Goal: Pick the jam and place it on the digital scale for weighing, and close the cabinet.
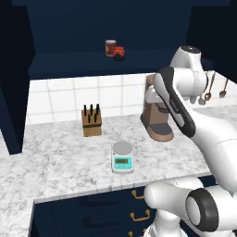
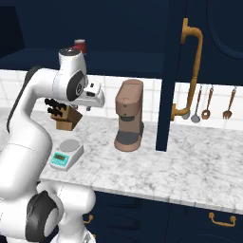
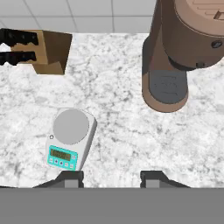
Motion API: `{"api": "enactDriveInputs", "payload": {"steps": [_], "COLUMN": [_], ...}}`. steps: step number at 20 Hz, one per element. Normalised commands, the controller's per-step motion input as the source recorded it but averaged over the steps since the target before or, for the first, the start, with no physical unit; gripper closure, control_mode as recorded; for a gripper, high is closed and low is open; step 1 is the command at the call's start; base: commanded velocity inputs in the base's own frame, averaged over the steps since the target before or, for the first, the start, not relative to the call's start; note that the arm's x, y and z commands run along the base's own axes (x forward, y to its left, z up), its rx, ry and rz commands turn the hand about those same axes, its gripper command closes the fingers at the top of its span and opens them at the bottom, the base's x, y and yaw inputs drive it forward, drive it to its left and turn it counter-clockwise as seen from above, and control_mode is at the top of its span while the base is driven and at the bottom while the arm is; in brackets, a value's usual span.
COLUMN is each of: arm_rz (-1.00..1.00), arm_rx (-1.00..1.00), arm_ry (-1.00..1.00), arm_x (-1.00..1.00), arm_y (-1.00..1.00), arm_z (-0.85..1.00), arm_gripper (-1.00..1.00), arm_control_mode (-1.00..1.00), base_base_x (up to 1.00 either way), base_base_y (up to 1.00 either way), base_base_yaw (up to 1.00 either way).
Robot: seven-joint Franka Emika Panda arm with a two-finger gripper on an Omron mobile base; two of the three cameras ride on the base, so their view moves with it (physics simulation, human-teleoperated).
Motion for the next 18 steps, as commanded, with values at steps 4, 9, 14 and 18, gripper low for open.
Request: {"api": "enactDriveInputs", "payload": {"steps": [4, 9, 14, 18], "arm_rz": [0.01, 0.01, 0.01, 0.00], "arm_rx": [0.00, 0.00, 0.02, 0.03], "arm_ry": [0.00, -0.21, -0.36, -0.14], "arm_x": [-0.51, -0.68, -0.42, -0.23], "arm_y": [0.00, 0.04, 0.11, 0.17], "arm_z": [0.00, 0.10, 0.66, 0.73], "arm_gripper": [-1.00, -1.00, -1.00, -1.00], "arm_control_mode": [-1.00, -1.00, -1.00, -1.00], "base_base_x": [0.00, 0.00, 0.00, 0.00], "base_base_y": [0.00, 0.00, 0.00, 0.00], "base_base_yaw": [0.00, 0.00, 0.00, 0.00]}}
